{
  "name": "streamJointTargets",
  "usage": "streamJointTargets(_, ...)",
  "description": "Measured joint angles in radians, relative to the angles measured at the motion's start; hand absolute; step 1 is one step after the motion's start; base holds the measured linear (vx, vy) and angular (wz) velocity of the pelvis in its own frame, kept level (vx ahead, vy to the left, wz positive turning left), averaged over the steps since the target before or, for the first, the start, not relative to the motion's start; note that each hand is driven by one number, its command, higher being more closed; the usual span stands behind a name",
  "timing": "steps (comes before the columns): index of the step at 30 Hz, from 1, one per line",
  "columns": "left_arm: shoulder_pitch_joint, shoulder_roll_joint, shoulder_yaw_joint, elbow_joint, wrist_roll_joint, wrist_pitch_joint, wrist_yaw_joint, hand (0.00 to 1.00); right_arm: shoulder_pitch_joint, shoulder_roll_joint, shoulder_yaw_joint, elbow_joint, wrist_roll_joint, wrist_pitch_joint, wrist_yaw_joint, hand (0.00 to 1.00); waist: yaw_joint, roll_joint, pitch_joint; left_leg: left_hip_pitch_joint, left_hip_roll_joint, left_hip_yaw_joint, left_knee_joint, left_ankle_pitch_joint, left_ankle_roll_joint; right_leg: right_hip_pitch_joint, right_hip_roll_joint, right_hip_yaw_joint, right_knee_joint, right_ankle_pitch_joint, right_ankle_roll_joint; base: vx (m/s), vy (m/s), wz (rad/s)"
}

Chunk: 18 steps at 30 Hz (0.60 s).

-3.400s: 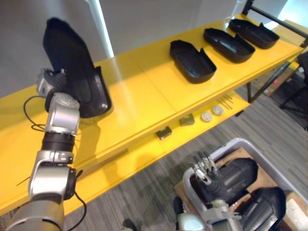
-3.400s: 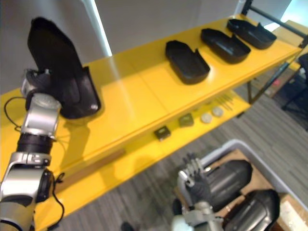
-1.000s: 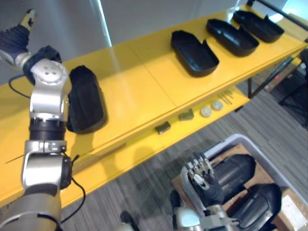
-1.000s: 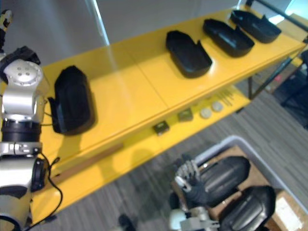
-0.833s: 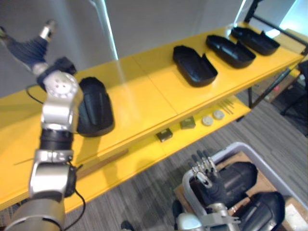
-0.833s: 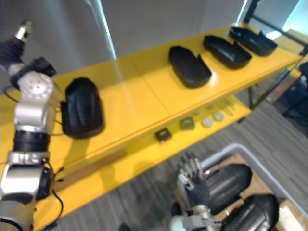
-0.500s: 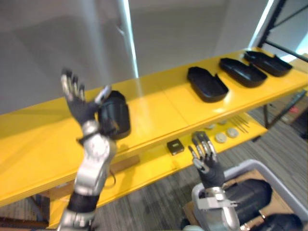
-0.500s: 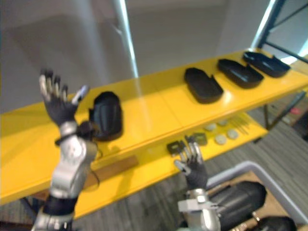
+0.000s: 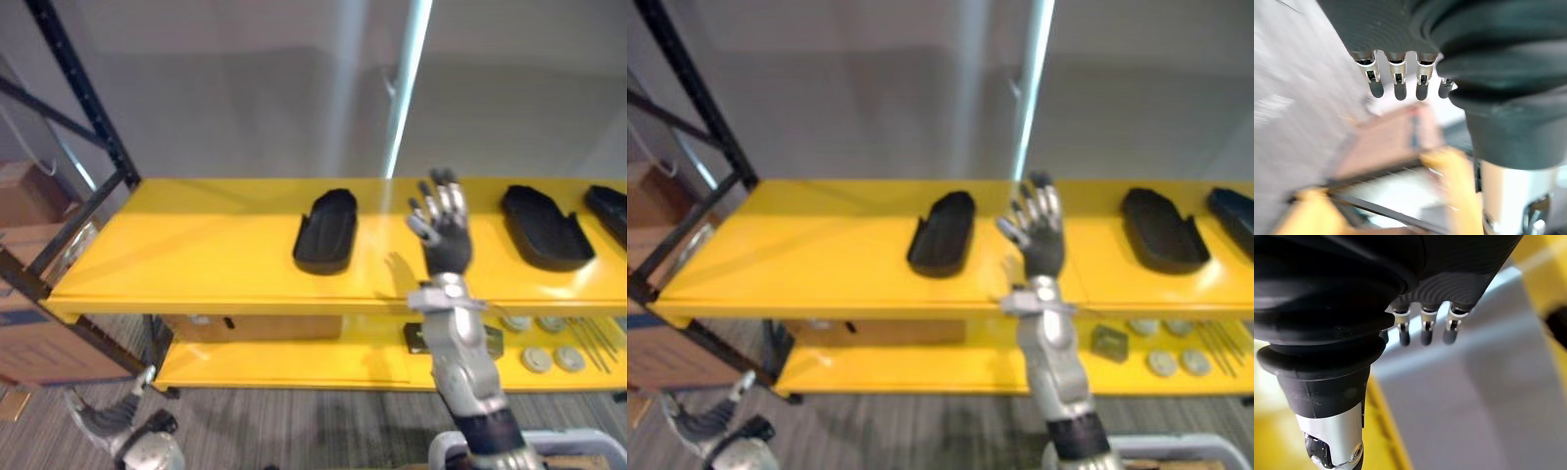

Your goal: Walk over and take plastic housings, then place them on the shelf

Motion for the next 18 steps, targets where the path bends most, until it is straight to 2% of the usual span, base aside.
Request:
streamJointTargets(1, 0.000, -0.009, 0.005, 0.063, 0.000, -0.023, -0.009, 0.00, -0.061, 0.016, 0.039, 0.058, -0.006, 0.021, 0.000, 0.00, 0.011, -0.005, 0.004, -0.002, -0.003, -0.013, 0.000, 0.000, 0.000, 0.007, -0.004, -0.008, 0.000, -0.005, 0.004, 0.02, 0.014, 0.34)
streamJointTargets(3, -0.005, -0.025, 0.009, 0.149, -0.001, -0.035, -0.049, 0.00, -0.130, 0.041, 0.086, 0.110, -0.016, 0.037, 0.004, 0.00, 0.036, -0.008, 0.006, -0.006, -0.003, -0.026, 0.000, 0.001, 0.001, 0.011, -0.007, -0.023, 0.000, -0.008, 0.005, 0.02, -0.008, 0.28)
streamJointTargets(7, -0.015, -0.039, -0.017, 0.282, 0.019, -0.049, -0.134, 0.00, -0.243, 0.119, 0.159, 0.181, -0.016, 0.035, 0.071, 0.00, 0.074, -0.025, 0.020, -0.014, -0.006, -0.053, 0.000, 0.007, 0.003, 0.023, -0.006, -0.048, -0.002, -0.011, 0.002, 0.02, -0.020, 0.19)
streamJointTargets(12, -0.021, -0.048, -0.071, 0.372, 0.058, -0.061, -0.215, 0.00, -0.262, 0.198, 0.288, 0.226, -0.019, 0.034, 0.117, 0.00, 0.076, -0.033, 0.030, -0.013, -0.007, -0.066, 0.000, 0.008, 0.001, 0.029, -0.006, -0.057, 0.002, -0.022, -0.003, 0.00, -0.009, 0.07)
streamJointTargets(15, -0.025, -0.053, -0.108, 0.378, 0.083, -0.063, -0.246, 0.00, -0.263, 0.260, 0.320, 0.275, -0.056, 0.042, 0.079, 0.00, 0.080, -0.030, 0.034, -0.013, -0.002, -0.067, 0.000, 0.009, 0.000, 0.029, -0.002, -0.057, 0.003, -0.025, -0.006, 0.00, 0.000, 0.00)
streamJointTargets(18, -0.030, -0.046, -0.129, 0.378, 0.082, -0.066, -0.255, 0.00, -0.268, 0.317, 0.321, 0.346, -0.163, 0.073, -0.045, 0.00, 0.094, -0.027, 0.037, -0.013, 0.004, -0.068, 0.000, 0.010, -0.003, 0.029, 0.004, -0.057, 0.003, -0.027, -0.009, 0.00, 0.000, 0.00)
